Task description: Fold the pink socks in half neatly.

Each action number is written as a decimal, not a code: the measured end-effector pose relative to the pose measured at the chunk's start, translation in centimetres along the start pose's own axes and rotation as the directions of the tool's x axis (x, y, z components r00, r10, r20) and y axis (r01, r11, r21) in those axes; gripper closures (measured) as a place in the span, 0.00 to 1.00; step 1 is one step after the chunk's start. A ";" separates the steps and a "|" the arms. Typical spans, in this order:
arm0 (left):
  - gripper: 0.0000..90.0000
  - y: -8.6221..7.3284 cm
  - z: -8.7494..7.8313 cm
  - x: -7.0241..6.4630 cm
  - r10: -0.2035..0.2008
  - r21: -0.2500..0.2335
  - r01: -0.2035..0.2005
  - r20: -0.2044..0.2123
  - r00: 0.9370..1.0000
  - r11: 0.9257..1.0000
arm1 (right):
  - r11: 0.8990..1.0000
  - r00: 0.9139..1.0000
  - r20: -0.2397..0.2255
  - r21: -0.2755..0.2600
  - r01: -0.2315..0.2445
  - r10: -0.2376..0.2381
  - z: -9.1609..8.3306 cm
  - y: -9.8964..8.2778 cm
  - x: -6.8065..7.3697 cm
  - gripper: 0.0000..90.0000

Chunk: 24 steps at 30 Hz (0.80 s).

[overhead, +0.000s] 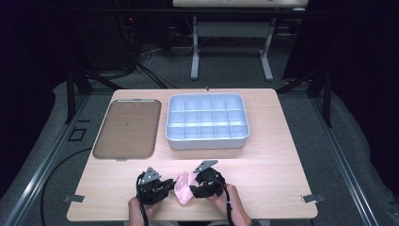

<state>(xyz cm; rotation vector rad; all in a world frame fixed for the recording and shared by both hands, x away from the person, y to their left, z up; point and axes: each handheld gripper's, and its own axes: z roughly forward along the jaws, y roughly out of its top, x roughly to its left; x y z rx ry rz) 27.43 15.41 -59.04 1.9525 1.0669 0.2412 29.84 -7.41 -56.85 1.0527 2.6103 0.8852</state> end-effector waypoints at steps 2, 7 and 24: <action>0.94 0.0 -0.4 -0.1 0.006 -0.015 -0.006 0.003 1.000 1.000 | 1.000 1.000 -0.020 -0.018 -0.022 0.021 0.1 -0.2 -0.2 0.46; 0.95 0.5 -1.8 -1.0 0.042 -0.049 -0.041 0.010 0.999 0.998 | 1.000 0.999 -0.029 -0.028 -0.015 0.014 -0.1 -0.4 -0.1 0.49; 0.94 2.3 -3.9 -2.6 0.107 -0.115 -0.104 0.019 0.994 0.988 | 0.998 0.999 -0.034 -0.054 -0.033 0.031 0.0 -0.7 -0.1 0.55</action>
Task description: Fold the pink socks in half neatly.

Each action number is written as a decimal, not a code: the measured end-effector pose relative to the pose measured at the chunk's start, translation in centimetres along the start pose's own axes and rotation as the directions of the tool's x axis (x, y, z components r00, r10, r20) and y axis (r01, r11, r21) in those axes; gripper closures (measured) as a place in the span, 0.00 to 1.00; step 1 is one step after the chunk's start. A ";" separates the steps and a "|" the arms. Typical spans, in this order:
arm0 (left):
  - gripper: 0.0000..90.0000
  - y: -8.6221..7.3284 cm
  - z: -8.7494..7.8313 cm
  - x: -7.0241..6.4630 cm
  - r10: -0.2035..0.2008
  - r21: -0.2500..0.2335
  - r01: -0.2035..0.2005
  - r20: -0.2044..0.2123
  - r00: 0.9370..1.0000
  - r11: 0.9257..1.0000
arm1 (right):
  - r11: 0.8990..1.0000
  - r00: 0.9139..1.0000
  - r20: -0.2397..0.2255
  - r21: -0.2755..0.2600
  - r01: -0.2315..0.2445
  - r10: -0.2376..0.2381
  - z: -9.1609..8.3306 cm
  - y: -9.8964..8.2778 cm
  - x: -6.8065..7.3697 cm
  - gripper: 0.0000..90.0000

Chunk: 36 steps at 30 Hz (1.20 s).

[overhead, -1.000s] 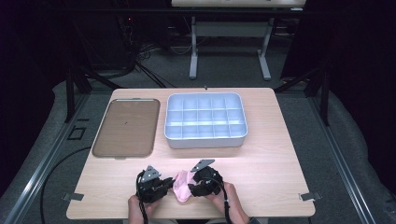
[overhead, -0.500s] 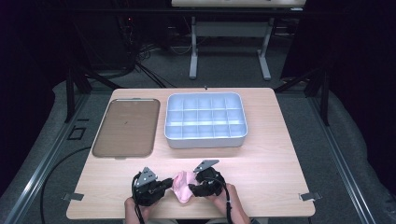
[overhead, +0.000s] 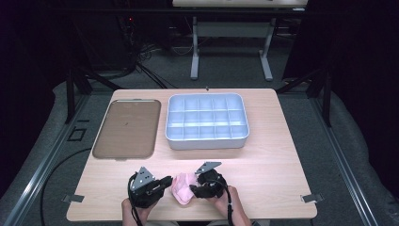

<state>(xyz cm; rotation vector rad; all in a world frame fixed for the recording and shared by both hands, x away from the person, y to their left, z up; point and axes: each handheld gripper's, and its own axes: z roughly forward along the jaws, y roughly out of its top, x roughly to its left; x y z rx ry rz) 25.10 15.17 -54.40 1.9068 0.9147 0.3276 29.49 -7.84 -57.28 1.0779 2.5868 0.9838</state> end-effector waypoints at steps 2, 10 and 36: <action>0.94 0.3 0.7 -0.7 0.021 0.027 -0.021 0.025 0.999 0.999 | 1.000 1.000 0.002 0.004 0.004 -0.004 0.0 0.1 0.0 0.55; 0.95 -1.0 4.1 -1.2 0.088 0.172 -0.087 0.001 0.996 0.981 | 1.000 1.000 -0.015 0.007 0.005 -0.005 -0.2 -0.1 -0.3 0.61; 0.98 -2.5 3.5 -0.2 0.069 0.134 -0.063 -0.038 0.997 0.989 | 0.995 0.988 -0.139 -0.067 -0.074 0.064 0.0 -1.2 -1.1 0.91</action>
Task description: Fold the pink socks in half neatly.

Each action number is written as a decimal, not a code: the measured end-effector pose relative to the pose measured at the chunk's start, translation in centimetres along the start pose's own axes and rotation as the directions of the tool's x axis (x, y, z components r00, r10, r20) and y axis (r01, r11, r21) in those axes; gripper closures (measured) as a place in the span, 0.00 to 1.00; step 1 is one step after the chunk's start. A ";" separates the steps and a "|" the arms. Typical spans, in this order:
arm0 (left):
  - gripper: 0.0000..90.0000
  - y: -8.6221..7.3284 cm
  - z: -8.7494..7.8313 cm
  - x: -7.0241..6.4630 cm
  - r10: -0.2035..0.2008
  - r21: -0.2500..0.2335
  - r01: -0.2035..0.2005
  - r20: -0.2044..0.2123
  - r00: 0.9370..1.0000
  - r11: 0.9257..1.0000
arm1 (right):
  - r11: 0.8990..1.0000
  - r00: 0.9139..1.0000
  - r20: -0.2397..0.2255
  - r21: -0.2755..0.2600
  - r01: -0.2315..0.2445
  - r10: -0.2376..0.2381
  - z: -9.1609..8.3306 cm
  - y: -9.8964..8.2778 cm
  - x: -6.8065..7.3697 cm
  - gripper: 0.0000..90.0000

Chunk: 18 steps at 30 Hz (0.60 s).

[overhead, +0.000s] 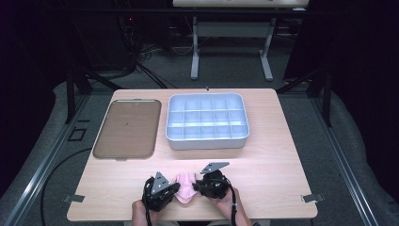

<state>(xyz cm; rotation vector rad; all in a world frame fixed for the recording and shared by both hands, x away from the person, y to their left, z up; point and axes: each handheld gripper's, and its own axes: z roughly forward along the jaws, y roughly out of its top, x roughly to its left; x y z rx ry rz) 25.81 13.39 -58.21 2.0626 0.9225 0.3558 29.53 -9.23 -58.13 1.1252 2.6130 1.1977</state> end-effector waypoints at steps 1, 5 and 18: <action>0.98 -0.1 0.0 0.3 -0.025 -0.009 0.025 0.022 0.999 1.000 | 1.000 1.000 -0.009 -0.005 -0.008 0.008 0.0 -0.1 -0.1 0.92; 0.99 -0.5 0.0 1.1 -0.092 -0.031 0.095 0.075 0.993 0.995 | 1.000 1.000 -0.019 -0.011 -0.009 0.009 -0.1 -0.2 -0.3 0.93; 1.00 0.3 0.6 0.2 -0.051 -0.016 0.053 0.068 0.996 0.998 | 0.999 0.999 -0.038 -0.045 -0.018 0.017 -1.8 -0.5 0.0 0.93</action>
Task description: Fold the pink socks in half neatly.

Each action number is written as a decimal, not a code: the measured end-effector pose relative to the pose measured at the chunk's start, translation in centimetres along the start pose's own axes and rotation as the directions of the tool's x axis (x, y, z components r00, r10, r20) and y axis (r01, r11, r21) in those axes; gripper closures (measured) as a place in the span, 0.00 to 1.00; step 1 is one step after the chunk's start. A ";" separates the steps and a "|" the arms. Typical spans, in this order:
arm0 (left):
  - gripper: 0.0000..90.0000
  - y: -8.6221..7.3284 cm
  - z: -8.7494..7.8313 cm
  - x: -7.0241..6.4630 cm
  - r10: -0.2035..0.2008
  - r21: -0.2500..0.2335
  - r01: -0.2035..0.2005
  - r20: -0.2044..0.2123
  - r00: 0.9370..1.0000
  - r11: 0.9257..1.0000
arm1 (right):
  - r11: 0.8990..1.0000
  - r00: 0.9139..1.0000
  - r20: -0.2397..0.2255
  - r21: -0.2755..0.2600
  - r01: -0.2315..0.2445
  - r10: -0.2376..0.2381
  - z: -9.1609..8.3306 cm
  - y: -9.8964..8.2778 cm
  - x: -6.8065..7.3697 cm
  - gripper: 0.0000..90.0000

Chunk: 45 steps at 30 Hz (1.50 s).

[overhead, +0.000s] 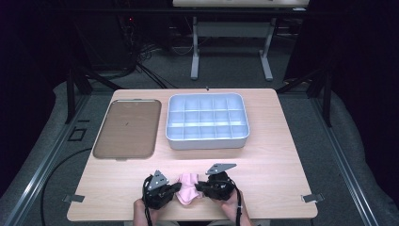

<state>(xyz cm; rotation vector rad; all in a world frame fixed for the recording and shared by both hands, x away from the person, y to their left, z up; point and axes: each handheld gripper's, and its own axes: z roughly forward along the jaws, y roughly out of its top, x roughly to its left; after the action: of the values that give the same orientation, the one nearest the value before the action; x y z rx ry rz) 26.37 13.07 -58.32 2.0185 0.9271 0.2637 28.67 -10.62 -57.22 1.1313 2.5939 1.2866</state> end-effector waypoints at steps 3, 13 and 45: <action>1.00 0.2 0.3 0.0 0.009 0.000 -0.009 0.004 1.000 1.000 | 1.000 1.000 -0.010 -0.019 -0.010 0.009 -0.6 -0.1 0.0 0.93; 1.00 0.5 1.0 0.2 -0.037 -0.008 0.037 0.019 0.999 0.999 | 0.998 0.999 -0.044 -0.065 -0.011 0.008 -1.2 0.2 0.5 0.94; 0.94 2.0 0.7 0.3 0.013 0.036 -0.014 0.023 1.000 0.999 | 0.995 0.997 -0.053 -0.083 -0.063 0.059 -1.5 0.6 -0.1 0.93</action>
<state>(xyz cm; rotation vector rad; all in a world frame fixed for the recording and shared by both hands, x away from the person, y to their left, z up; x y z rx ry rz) 27.94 12.23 -57.21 2.0575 0.9101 0.2322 28.61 -11.44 -55.85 1.1878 2.5303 1.4412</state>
